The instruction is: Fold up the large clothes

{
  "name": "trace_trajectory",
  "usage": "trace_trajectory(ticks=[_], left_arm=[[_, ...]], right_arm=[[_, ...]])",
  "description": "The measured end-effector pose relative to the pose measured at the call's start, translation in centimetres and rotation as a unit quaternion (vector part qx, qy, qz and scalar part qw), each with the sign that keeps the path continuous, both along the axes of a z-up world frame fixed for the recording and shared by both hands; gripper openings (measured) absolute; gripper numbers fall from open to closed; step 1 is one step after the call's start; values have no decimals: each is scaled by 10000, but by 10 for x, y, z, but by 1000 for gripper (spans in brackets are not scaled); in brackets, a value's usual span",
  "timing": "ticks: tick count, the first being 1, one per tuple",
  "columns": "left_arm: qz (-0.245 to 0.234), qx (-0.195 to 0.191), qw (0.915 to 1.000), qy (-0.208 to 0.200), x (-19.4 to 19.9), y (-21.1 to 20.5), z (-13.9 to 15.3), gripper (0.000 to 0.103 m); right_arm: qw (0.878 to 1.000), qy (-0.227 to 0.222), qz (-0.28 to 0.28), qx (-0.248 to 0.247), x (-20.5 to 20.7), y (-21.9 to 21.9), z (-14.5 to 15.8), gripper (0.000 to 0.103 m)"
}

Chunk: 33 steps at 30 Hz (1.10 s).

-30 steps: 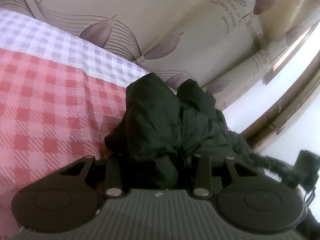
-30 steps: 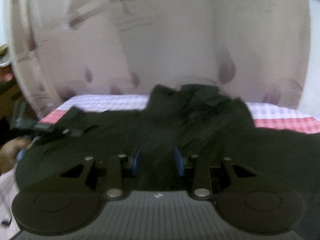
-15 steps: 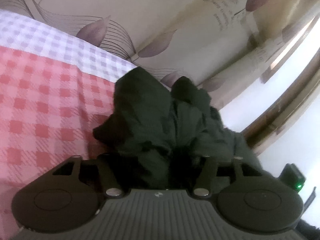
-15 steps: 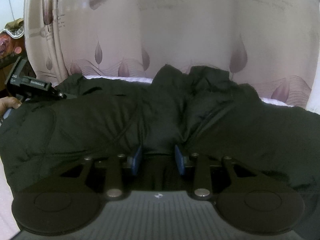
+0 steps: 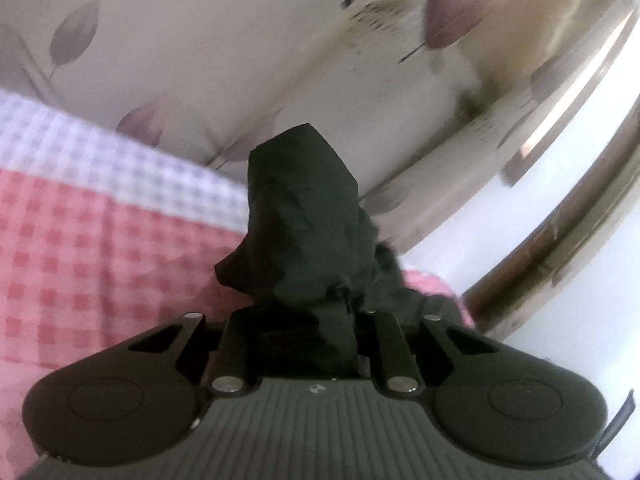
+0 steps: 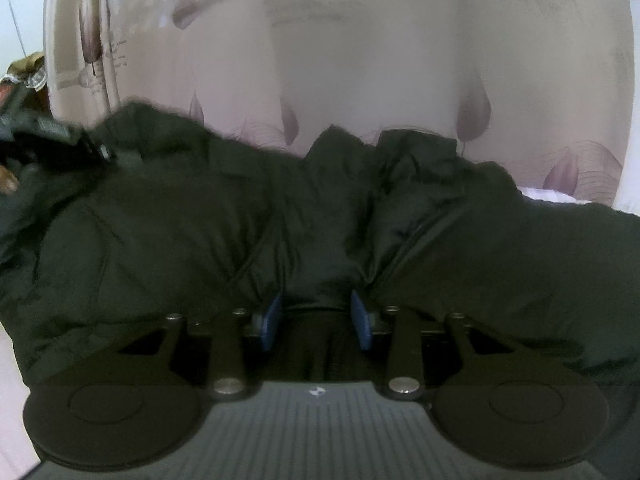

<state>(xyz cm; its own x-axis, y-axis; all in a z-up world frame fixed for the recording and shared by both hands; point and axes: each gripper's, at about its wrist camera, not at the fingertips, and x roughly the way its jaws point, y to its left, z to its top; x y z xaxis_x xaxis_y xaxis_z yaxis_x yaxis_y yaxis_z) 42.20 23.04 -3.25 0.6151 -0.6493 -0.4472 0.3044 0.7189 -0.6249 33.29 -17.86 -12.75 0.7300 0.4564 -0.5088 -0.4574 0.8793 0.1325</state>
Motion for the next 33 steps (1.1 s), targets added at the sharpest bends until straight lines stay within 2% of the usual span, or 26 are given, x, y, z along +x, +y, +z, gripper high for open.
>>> trace_trajectory(ticks=[3,6,9,12,15,18,22,26,29,32,33], left_arm=[[-23,189,9998,-8,-8,-26,34,20],[-148,447,9989,-84,-16,-56,62,20],[-177,692,9974,-41,-22,-86,82,20],[-169,757,9970,85,-29,-112,96,20],[-250,811,9963,143,-36,-146,108,20],[-453,954,9943,170,-44,-189,119,21],[-697,989,9920,357,-48,-246,115,21],[-828,707,9915,711,-45,-291,89,23],[-896,341,9908,958,-40,-310,60,26],[-989,-562,9859,1226,-32,-309,26,37],[-984,-726,9850,1215,-30,-309,17,37]], right_arm=[[9999,52,3,87,0,-3,1,39],[9990,199,-81,380,-4,-12,7,42],[9967,-39,-154,801,-32,-25,15,43],[9970,-201,4,741,-55,-29,16,43],[9961,-109,41,871,-60,-39,12,42],[9912,141,-1,1314,-55,-54,6,42],[9825,416,-78,1815,-50,-65,-5,42],[9693,666,-91,2367,-47,-80,-11,42],[9598,672,-140,2721,-57,-95,-13,41],[9528,610,-174,2970,-74,-114,-15,41],[9499,599,-213,3059,-79,-122,-15,42]])
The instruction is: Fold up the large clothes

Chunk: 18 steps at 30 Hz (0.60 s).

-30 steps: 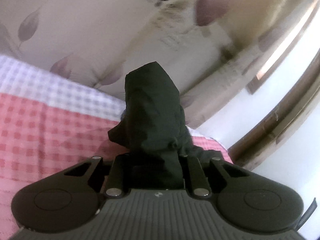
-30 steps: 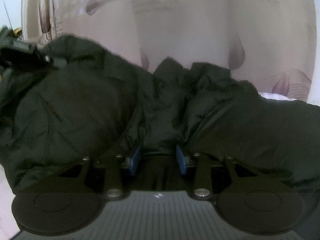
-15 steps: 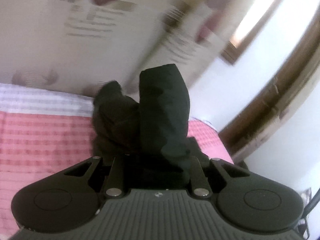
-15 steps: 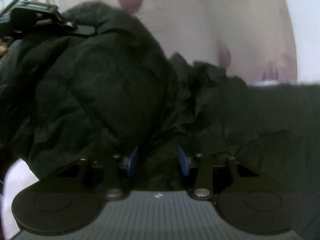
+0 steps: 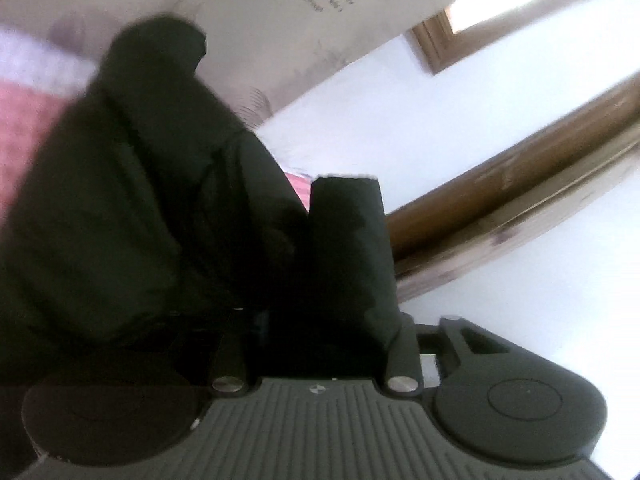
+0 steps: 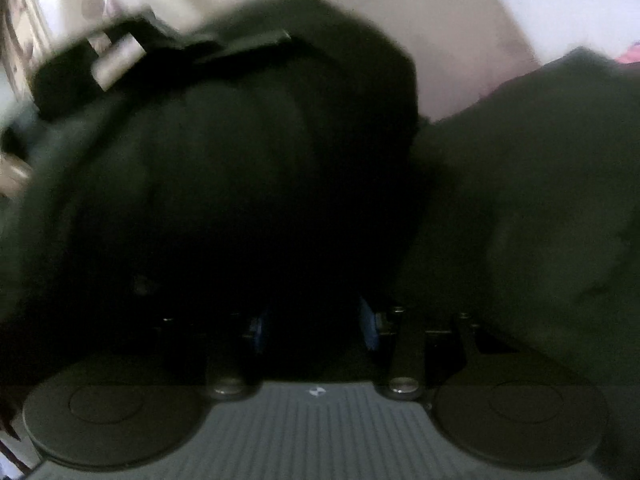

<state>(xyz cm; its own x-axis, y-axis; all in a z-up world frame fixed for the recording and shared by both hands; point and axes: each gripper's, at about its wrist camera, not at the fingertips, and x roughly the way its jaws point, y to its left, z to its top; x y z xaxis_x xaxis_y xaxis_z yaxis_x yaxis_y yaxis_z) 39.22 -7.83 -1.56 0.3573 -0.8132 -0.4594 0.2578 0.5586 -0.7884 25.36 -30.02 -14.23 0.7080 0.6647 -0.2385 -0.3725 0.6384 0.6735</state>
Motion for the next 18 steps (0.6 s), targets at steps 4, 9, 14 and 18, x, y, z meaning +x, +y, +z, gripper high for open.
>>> trace_trajectory(ticks=[4,9,14,18], left_arm=[[-4,-826,9964,-174,0,9,-30,50],[397,-1745,9793,-950,-23,25,-56,55],[1322,-2899,9365,-1468,-56,47,-86,68],[1847,-3137,9173,-1617,-79,57,-96,70]], right_arm=[[9977,83,-230,633,-23,-34,-6,44],[9791,88,-394,1991,-44,-65,-13,86],[9800,62,-371,1955,-39,-60,15,91],[9903,114,-390,1326,-28,-47,28,92]])
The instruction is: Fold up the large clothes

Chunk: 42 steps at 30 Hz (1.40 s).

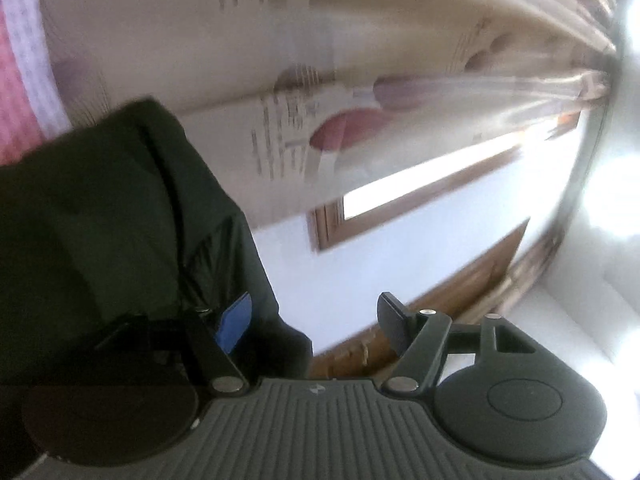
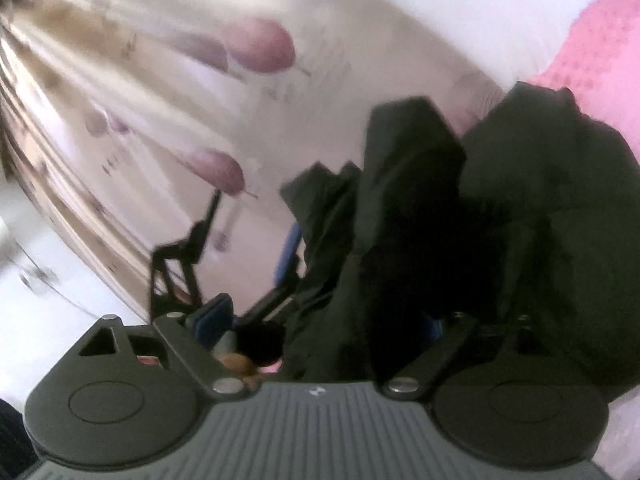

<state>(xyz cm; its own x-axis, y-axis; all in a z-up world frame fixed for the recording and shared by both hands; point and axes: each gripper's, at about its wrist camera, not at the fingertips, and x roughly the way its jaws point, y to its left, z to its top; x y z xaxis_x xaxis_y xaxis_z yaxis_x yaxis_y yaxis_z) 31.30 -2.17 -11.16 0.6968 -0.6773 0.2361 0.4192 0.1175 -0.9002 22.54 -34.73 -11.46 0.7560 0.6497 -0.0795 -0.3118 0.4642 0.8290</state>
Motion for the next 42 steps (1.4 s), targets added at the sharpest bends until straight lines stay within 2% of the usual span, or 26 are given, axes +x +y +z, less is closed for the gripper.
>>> trace_trajectory(ticks=[2,3,5,7,8,11,14,17,18,19,20,22,23,25,28,30,33,34,37,42], left_arm=[[182,-127,9998,9,-16,8,5,79],[325,-73,9994,4,-21,17,8,82],[592,120,9981,-82,-43,36,15,90],[780,552,9954,-79,-64,48,20,91],[778,634,9950,1,-70,53,17,91],[479,436,9976,252,-82,58,-5,90],[315,547,9980,29,-98,50,-17,89],[-4,772,9969,-154,-99,28,-18,89],[-118,911,9955,-218,-98,20,-19,89],[-96,1058,9940,-251,-98,16,-19,89],[-82,1020,9945,-236,-97,14,-21,89],[-112,584,9982,-84,-96,19,-25,89],[-105,528,9985,-63,-98,21,-23,89],[23,835,9962,-266,-110,23,-9,91],[279,1134,9905,-721,-130,25,9,103],[514,1292,9876,-726,-139,27,12,103],[540,1539,9846,-626,-138,24,6,103],[556,1628,9835,-557,-135,21,4,103],[364,1556,9861,-464,-129,13,-3,103],[93,2117,9742,-779,-120,-16,-1,103]], right_arm=[[9997,66,-8,-219,11,4,3,92],[9995,81,-7,-301,16,4,5,92],[9993,46,-2,-372,18,6,11,92],[9989,57,-92,-446,20,5,19,92],[9986,74,-116,-503,20,4,21,92],[9955,240,-122,-913,25,10,32,92],[9899,430,-33,-1348,41,26,44,93],[9750,556,96,-2150,58,50,54,92],[9672,537,184,-2477,64,60,55,87],[9547,537,264,-2916,74,74,54,63],[9439,543,359,-3239,82,83,51,52],[9332,412,628,-3514,96,88,47,41],[9297,352,707,-3597,102,87,50,38],[9310,169,743,-3570,108,79,65,27],[9355,-250,638,-3467,109,65,97,20],[9434,-417,592,-3236,109,48,115,18],[9505,-539,437,-3030,113,20,128,16],[9519,-537,391,-2992,114,10,129,16],[9542,-362,199,-2962,116,-25,119,15],[9653,90,-123,-2606,110,-88,72,15]])
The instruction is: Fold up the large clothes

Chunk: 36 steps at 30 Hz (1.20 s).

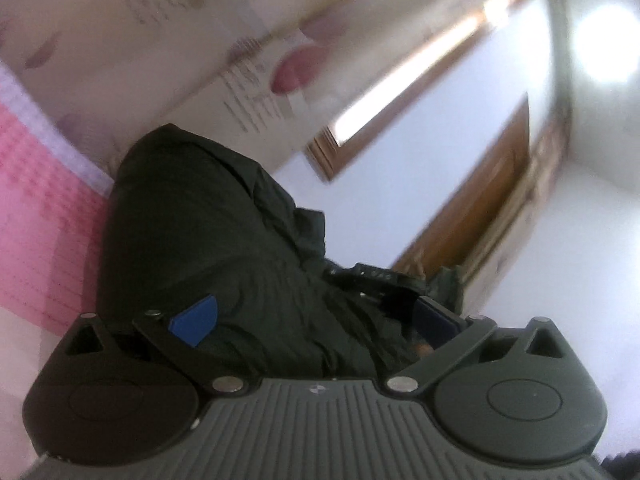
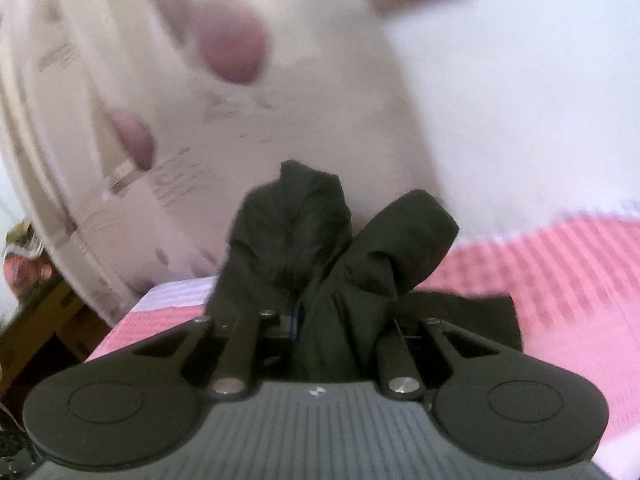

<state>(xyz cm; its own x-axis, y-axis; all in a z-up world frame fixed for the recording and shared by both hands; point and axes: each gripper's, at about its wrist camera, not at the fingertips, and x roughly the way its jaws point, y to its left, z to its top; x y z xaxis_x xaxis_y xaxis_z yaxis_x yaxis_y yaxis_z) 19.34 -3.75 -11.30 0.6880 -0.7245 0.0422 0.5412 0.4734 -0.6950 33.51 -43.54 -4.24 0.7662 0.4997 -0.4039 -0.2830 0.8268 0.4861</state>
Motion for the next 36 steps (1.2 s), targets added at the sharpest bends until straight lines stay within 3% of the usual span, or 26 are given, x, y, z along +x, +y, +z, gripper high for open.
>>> trace_trajectory(ticks=[4,7,10,13,15,16,17,19,25,28,30,33,36], left_arm=[[-199,244,9995,-34,3,-16,-4,103],[-83,254,9996,-131,-2,-17,2,103],[335,489,9969,-511,-2,-17,21,103],[460,970,9937,-327,18,-17,29,103],[514,1339,9897,-25,36,-19,28,103],[540,1450,9878,143,44,-19,25,103],[546,1449,9875,303,50,-17,20,103],[559,1417,9866,586,62,-15,10,103],[734,1503,9844,549,70,-17,3,103],[743,1836,9793,416,72,-26,9,103],[756,2075,9746,367,74,-34,12,103],[793,2521,9640,291,73,-46,16,103],[794,2813,9560,238,73,-54,18,103]], right_arm=[[9986,208,-238,414,-1,-41,-52,15],[9950,352,-432,823,-2,-63,-87,17],[9939,411,-533,874,-7,-69,-104,21],[9950,316,-602,737,-13,-71,-105,29],[9938,343,-652,832,-17,-71,-103,37],[9941,345,-674,782,-19,-69,-101,49],[9948,336,-720,639,-21,-67,-100,71],[9955,391,-812,308,-23,-61,-98,90],[9949,548,-642,549,-28,-71,-98,90],[9932,589,-603,804,-33,-73,-93,91],[9939,599,-489,781,-39,-66,-84,99],[9979,456,-146,445,-47,-44,-71,103],[9976,435,-118,-533,-46,-21,-73,103]])
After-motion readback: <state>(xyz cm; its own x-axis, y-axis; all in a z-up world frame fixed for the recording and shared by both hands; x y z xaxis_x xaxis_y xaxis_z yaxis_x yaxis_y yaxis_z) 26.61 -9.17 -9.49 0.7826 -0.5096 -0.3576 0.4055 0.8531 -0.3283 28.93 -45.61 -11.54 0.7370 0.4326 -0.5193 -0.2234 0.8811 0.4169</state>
